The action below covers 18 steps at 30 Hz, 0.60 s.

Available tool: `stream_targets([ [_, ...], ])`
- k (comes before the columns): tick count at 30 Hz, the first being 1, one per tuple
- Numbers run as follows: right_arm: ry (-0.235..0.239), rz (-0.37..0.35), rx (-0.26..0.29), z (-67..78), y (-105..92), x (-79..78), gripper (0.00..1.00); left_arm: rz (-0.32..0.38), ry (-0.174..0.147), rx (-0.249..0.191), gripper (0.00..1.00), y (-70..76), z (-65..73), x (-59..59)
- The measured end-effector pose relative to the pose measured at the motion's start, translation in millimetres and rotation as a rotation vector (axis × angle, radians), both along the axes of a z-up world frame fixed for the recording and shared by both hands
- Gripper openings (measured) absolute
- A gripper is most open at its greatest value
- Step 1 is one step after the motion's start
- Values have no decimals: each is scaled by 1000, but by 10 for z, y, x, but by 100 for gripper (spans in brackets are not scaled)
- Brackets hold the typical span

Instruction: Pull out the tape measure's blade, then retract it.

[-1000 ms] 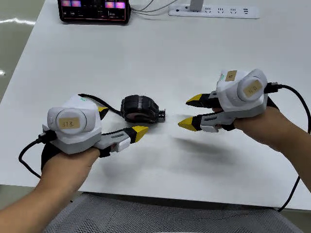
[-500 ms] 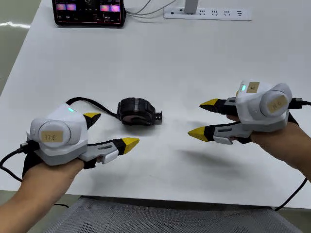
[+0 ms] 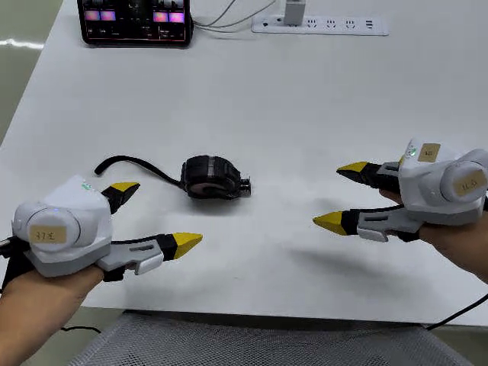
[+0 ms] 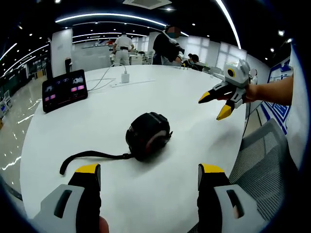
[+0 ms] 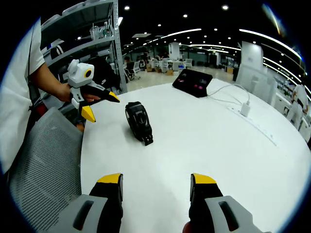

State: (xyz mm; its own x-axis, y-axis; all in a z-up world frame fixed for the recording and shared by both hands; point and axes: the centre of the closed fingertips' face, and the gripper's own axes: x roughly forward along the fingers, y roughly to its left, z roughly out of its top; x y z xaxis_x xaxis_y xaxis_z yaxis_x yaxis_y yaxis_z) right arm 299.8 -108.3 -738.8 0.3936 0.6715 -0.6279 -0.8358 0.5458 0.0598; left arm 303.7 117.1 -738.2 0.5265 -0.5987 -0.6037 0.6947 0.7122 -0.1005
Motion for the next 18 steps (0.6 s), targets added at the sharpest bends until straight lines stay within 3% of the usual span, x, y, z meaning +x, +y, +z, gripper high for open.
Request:
stream_targets([
  [15, -7, -60, -5, 83, -214, -110, 67, 0, 9, 40, 88, 191, -24, -96],
  [18, -12, -62, -13, 91, -247, -137, 69, 7, -1, 41, 91, 215, -1, -94],
])
